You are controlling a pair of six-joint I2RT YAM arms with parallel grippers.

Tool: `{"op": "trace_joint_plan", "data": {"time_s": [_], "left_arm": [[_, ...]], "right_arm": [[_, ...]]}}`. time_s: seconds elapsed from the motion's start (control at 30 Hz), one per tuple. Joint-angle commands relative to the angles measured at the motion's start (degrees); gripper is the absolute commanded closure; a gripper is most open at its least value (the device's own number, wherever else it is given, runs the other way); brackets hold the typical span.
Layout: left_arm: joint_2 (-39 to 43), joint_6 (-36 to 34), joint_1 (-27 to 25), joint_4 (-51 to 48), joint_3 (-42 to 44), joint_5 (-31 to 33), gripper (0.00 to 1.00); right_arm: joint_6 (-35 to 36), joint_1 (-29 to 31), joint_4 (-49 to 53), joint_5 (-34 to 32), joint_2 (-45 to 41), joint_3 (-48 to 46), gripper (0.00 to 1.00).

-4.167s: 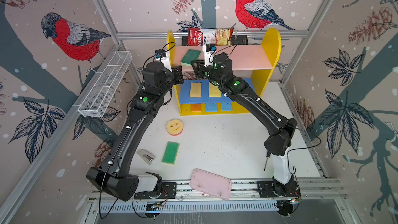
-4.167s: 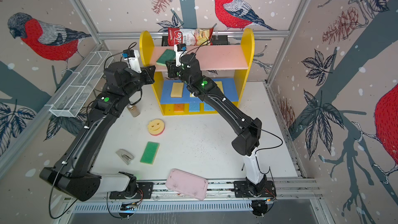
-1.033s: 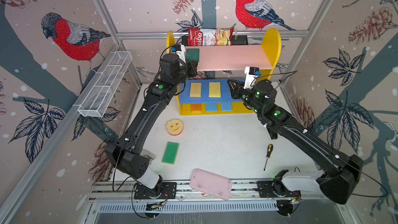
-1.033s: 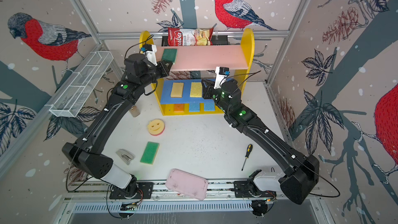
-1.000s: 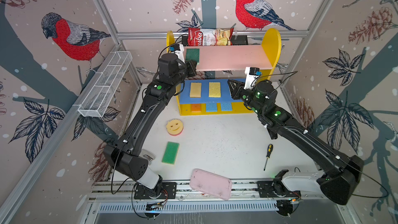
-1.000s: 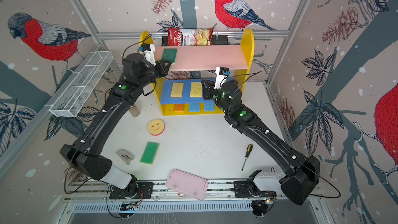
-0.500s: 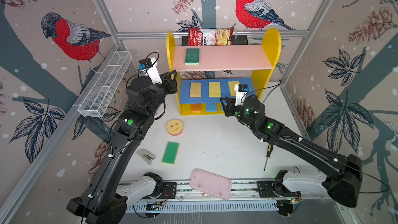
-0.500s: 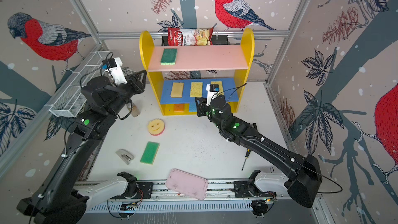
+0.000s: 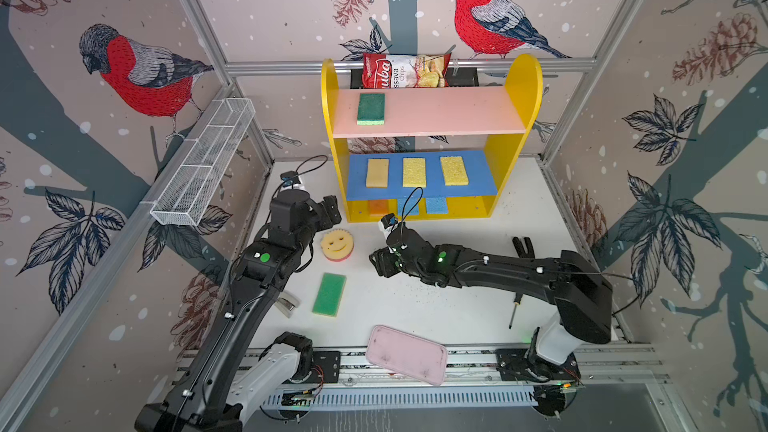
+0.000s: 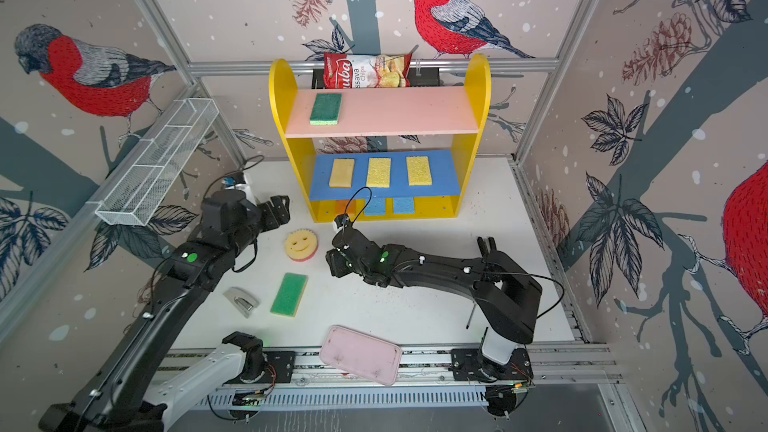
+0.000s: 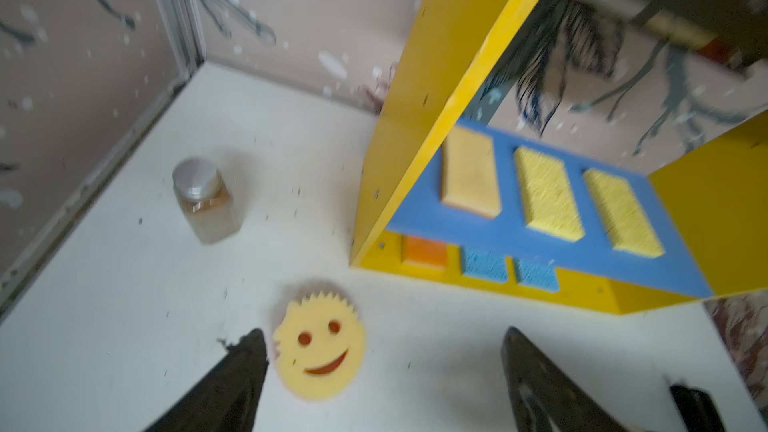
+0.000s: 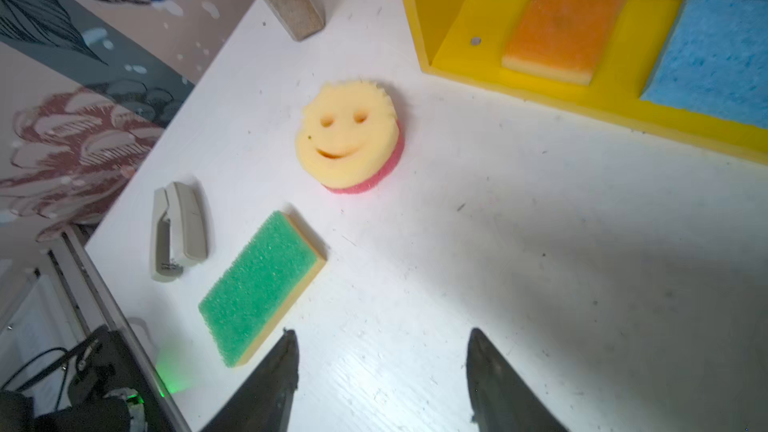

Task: Place and organize the cleaning sponges onto the shelf
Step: 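Lower the left gripper over the green-and-yellow foam sponge while the right approaches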

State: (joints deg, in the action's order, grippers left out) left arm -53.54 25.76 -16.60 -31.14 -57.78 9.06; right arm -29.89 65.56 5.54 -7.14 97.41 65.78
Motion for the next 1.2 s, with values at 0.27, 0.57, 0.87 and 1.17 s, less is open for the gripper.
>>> {"op": "trace_joint_plan", "data": {"time_s": [0.27, 0.57, 0.87, 1.17], "left_arm": [[-3.4, 5.4, 1.8, 1.9, 12.3, -7.1, 0.03], [-1.3, 12.1, 0.1, 0.5, 22.7, -16.5, 0.1], [7.6, 25.0, -9.6, -2.5, 32.0, -8.5, 0.14], [10.6, 31.1, -13.7, -4.7, 34.4, -2.5, 0.25]], "right_arm": [[-2.1, 0.6, -1.4, 9.0, 7.2, -1.6, 0.32], [-0.1, -0.5, -3.1, 9.2, 6.9, -5.9, 0.27], [0.4, -5.0, -5.8, 14.3, 6.0, -10.5, 0.27], [1.5, -5.6, -5.5, 15.1, 6.2, -9.4, 0.27]]}}
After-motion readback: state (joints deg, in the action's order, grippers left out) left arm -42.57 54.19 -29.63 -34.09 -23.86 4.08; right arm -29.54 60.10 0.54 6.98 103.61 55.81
